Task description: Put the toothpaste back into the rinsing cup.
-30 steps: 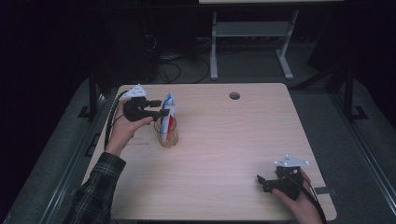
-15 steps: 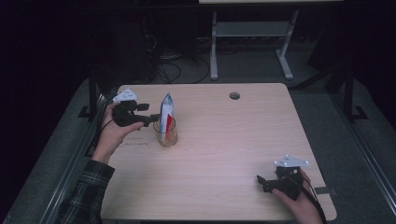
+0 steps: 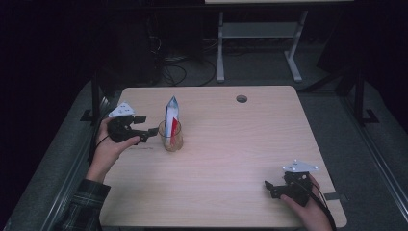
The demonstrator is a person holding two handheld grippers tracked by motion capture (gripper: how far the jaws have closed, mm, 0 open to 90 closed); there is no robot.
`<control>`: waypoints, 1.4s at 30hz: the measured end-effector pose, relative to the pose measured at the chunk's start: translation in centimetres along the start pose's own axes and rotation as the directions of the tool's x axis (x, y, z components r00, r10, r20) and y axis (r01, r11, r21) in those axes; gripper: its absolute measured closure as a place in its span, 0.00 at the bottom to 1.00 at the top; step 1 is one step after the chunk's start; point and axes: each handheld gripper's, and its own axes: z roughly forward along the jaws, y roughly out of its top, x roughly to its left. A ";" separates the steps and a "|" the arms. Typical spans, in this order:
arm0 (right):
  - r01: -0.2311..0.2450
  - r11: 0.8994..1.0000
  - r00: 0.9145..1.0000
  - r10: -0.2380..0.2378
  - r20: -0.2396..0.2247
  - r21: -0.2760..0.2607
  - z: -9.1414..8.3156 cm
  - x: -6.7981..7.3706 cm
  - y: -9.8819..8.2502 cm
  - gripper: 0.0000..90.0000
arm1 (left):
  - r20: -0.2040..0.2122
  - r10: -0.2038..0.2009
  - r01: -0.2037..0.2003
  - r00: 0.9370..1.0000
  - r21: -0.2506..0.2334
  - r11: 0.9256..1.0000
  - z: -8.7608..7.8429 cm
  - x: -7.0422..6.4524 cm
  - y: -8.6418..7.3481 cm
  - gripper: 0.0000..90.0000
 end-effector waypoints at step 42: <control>0.001 1.000 1.000 -0.001 -0.003 -0.001 0.0 0.1 0.0 0.03 | -0.071 -0.028 0.037 0.997 0.136 0.990 -1.8 -3.9 -10.4 0.23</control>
